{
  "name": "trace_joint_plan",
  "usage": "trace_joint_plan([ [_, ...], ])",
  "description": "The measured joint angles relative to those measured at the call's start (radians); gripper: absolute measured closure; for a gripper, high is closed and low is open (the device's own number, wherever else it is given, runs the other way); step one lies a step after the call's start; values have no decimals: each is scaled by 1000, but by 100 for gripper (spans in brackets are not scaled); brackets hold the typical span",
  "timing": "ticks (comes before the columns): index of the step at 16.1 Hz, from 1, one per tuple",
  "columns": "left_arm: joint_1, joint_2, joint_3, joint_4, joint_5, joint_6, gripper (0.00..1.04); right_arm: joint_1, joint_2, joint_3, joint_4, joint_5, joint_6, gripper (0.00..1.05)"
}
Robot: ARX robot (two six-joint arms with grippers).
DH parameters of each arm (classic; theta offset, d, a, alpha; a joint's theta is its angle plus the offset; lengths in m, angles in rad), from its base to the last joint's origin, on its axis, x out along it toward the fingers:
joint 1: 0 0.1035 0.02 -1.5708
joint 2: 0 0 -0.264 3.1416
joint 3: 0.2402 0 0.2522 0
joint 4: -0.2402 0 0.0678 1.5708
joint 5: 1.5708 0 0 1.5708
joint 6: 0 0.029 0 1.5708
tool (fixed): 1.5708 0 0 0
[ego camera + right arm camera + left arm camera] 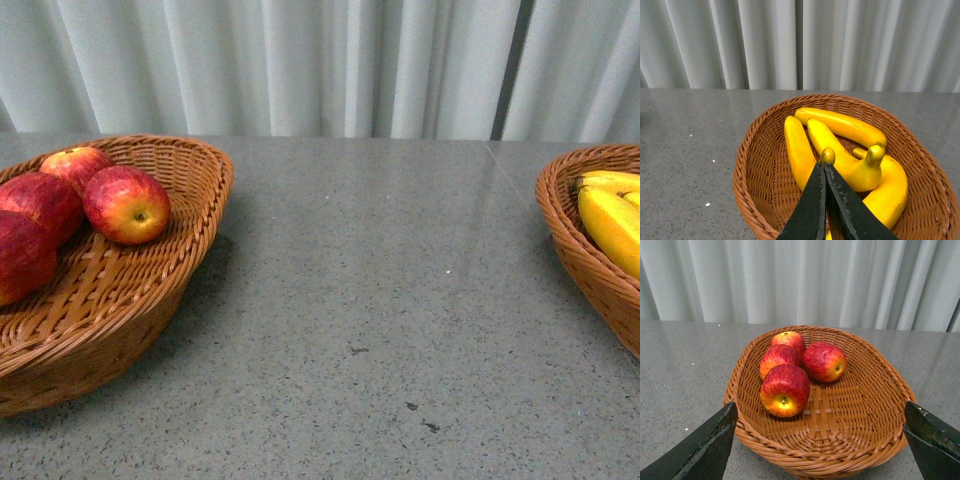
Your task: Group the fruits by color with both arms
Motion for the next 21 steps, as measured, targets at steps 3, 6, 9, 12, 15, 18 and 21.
trace_joint_plan([
  [3,0,0,0,0,0,0,7,0,-39,-10,-16,0,0,103],
  [6,0,0,0,0,-1,0,7,0,-213,-47,-173,0,1,103],
  [9,0,0,0,0,-1,0,7,0,-225,-45,-164,0,2,103],
  [12,0,0,0,0,0,0,7,0,-225,-45,-167,0,2,103],
  [15,0,0,0,0,0,0,7,0,-225,-45,-167,-1,2,103],
  [18,0,0,0,0,0,0,7,0,-225,-45,-167,0,2,89],
  [21,0,0,0,0,0,0,7,0,-225,-45,-167,-1,2,55],
])
